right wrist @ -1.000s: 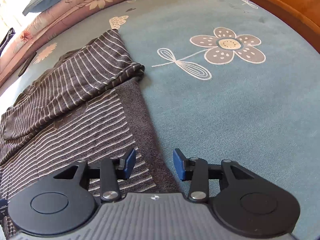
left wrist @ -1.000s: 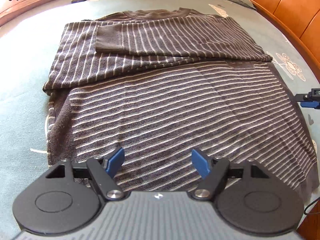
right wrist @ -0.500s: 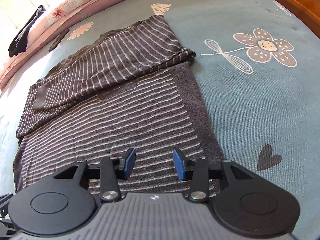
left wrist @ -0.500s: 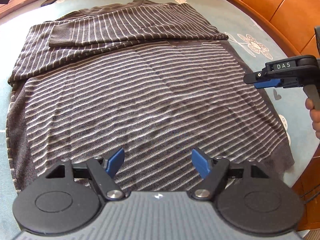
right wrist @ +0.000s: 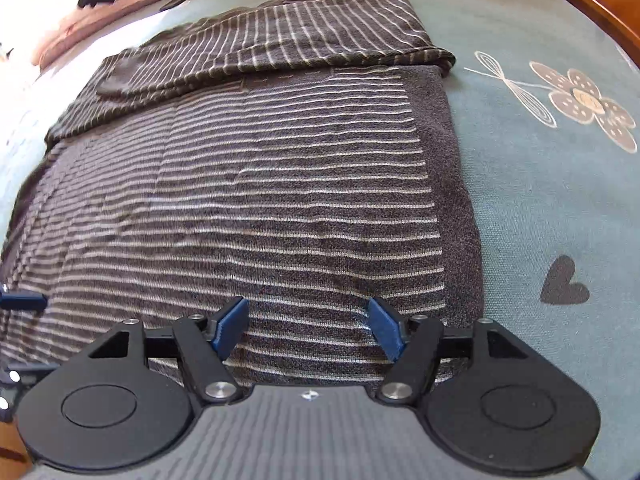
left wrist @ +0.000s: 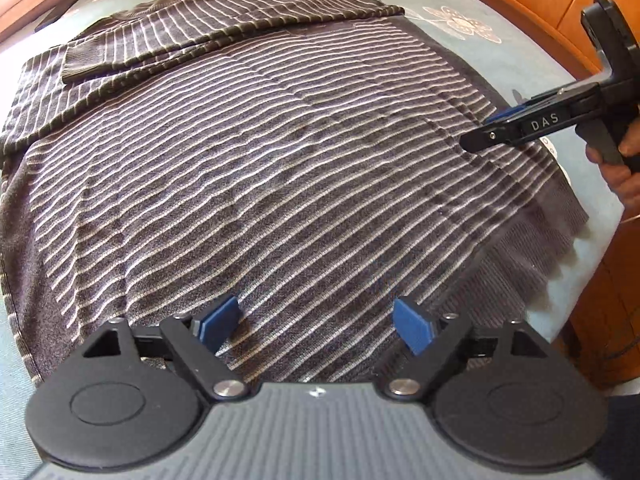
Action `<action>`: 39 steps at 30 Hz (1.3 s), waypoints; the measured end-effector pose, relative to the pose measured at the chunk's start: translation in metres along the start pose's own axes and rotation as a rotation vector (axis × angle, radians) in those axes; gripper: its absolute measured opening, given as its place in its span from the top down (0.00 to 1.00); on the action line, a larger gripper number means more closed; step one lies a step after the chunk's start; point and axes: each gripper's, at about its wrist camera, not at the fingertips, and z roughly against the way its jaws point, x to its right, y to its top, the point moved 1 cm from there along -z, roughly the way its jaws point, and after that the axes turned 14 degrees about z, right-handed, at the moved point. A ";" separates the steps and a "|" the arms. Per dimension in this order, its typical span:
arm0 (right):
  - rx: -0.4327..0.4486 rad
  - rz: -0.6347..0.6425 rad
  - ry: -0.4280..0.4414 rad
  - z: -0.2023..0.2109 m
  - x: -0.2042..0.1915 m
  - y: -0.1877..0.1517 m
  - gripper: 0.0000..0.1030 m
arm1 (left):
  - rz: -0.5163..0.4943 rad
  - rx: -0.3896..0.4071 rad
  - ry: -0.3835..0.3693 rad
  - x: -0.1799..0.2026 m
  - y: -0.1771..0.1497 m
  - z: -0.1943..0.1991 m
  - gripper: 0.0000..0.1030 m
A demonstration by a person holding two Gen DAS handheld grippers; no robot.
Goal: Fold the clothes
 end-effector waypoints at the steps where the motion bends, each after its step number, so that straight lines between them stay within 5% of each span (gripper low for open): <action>1: -0.006 0.033 -0.004 0.004 -0.002 0.001 0.39 | -0.012 0.020 -0.016 0.002 0.000 0.005 0.20; 4: 0.052 0.141 0.074 0.020 -0.014 -0.002 0.48 | -0.088 0.059 -0.064 0.013 -0.004 0.014 0.20; 8: 0.072 0.292 0.183 0.029 -0.035 -0.013 0.55 | -0.181 -0.003 -0.104 0.023 -0.019 0.006 0.25; 11: 0.002 0.368 0.203 0.021 -0.045 -0.030 0.60 | -0.202 -0.029 -0.054 0.017 -0.033 0.004 0.25; 16: 0.032 0.449 0.190 0.035 -0.053 -0.031 0.65 | -0.184 -0.030 -0.006 0.007 -0.037 0.016 0.28; 26: 0.030 0.410 0.255 0.029 -0.064 -0.020 0.64 | 0.090 -0.115 0.072 -0.045 -0.054 0.035 0.28; 34: 0.014 0.352 0.217 0.031 -0.051 -0.017 0.64 | 0.477 0.029 0.009 -0.107 -0.043 0.062 0.28; 36: 0.014 0.354 0.218 0.030 -0.054 -0.012 0.64 | 0.568 0.007 -0.048 -0.123 -0.043 0.051 0.28; 39: 0.022 0.375 0.223 0.030 -0.060 -0.006 0.64 | 0.594 -0.008 -0.026 -0.130 -0.048 0.052 0.30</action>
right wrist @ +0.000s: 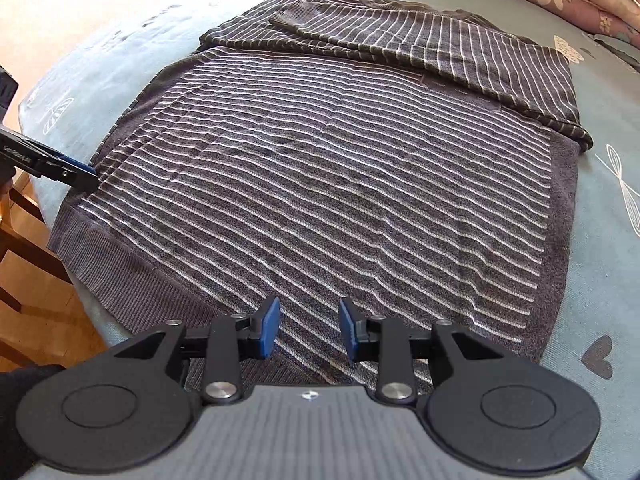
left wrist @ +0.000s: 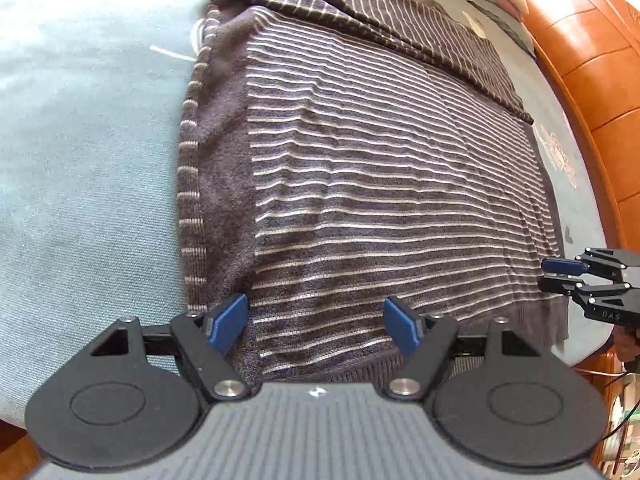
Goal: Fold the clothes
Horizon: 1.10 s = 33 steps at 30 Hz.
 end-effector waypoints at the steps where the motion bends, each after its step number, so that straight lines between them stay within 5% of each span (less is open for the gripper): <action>1: 0.003 0.008 -0.003 0.001 -0.001 0.002 0.64 | 0.006 -0.001 0.012 -0.003 0.000 0.001 0.30; 12: 0.003 -0.013 0.000 -0.005 -0.001 0.015 0.64 | 0.059 0.007 -0.045 -0.010 0.030 -0.008 0.33; 16: -0.001 -0.003 0.001 -0.005 -0.001 0.017 0.62 | -0.010 0.043 0.057 -0.011 0.024 0.000 0.38; 20: -0.011 -0.031 0.000 -0.006 0.004 0.015 0.62 | -0.045 0.059 0.082 -0.003 0.027 0.014 0.40; 25: -0.015 -0.031 0.009 -0.013 0.000 0.020 0.62 | -0.078 0.066 -0.026 0.009 0.045 0.004 0.40; 33: -0.011 0.001 0.023 -0.018 -0.003 0.040 0.62 | -0.002 0.075 0.042 -0.008 0.054 0.008 0.47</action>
